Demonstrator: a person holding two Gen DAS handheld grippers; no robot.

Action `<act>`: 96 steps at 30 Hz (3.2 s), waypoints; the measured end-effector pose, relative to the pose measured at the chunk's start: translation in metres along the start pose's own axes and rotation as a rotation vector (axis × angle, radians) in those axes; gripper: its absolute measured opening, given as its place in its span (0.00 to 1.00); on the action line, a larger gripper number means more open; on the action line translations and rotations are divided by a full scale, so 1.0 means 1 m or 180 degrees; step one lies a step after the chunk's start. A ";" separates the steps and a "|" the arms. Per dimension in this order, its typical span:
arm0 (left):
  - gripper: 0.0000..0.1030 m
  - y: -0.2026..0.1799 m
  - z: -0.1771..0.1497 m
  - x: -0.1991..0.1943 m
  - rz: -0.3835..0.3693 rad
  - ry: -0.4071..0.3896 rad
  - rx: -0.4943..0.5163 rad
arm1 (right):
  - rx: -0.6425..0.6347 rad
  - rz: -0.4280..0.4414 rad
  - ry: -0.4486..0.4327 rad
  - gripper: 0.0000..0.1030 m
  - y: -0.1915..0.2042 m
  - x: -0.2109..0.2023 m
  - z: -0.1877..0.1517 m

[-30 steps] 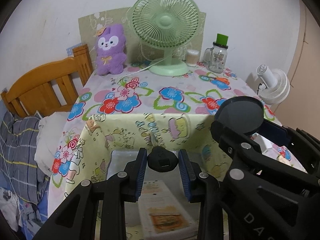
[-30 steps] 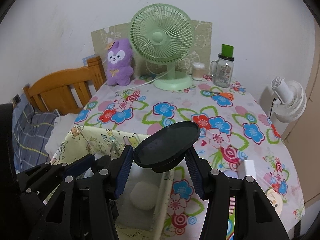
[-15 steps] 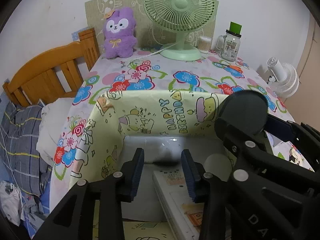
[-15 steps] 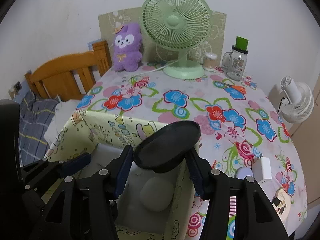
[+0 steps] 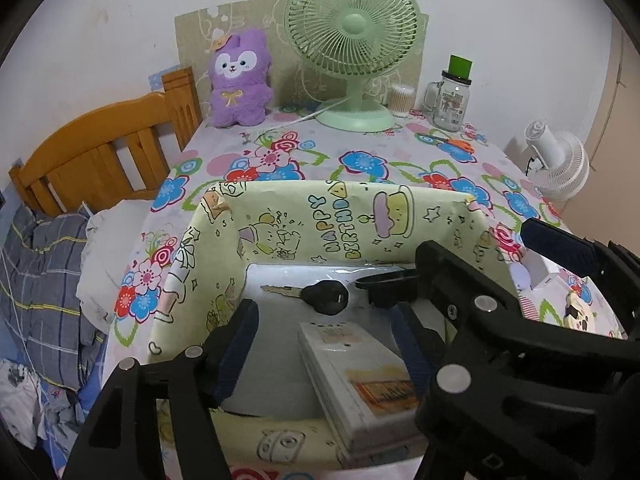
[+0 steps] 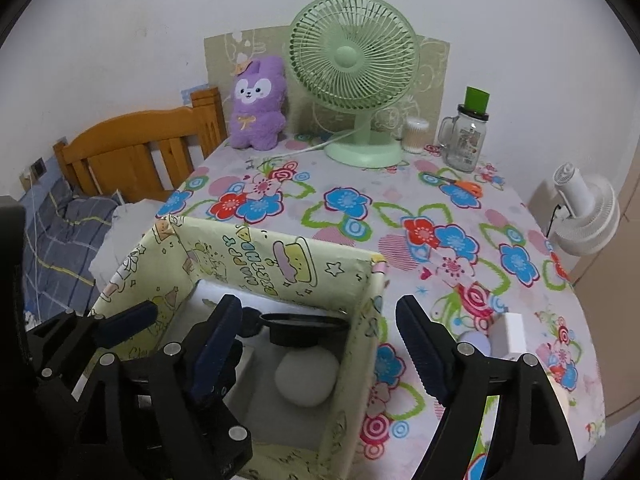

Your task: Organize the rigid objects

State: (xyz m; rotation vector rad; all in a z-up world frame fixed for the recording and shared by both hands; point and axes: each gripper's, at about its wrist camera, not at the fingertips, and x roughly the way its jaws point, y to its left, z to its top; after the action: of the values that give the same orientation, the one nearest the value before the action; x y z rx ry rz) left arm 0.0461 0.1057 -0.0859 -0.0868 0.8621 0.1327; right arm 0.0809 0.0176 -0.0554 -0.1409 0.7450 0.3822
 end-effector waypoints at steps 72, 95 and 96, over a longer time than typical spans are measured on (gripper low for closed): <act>0.49 -0.034 -0.019 -0.004 0.0192 -0.0033 0.0088 | 0.0274 -0.0032 0.0035 0.80 -0.037 -0.021 -0.028; 0.43 -0.026 0.002 -0.005 0.0236 -0.0585 0.0134 | 0.0388 0.0056 -0.0059 0.80 -0.037 -0.006 -0.009; 0.43 -0.026 0.002 0.001 0.0238 -0.0500 0.0141 | 0.0364 0.0038 -0.0043 0.80 -0.036 -0.005 -0.009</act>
State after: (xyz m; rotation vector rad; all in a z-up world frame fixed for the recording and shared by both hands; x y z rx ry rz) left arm 0.0523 0.0801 -0.0846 -0.0024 0.7112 0.1878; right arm 0.0855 -0.0191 -0.0589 -0.0263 0.7528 0.3507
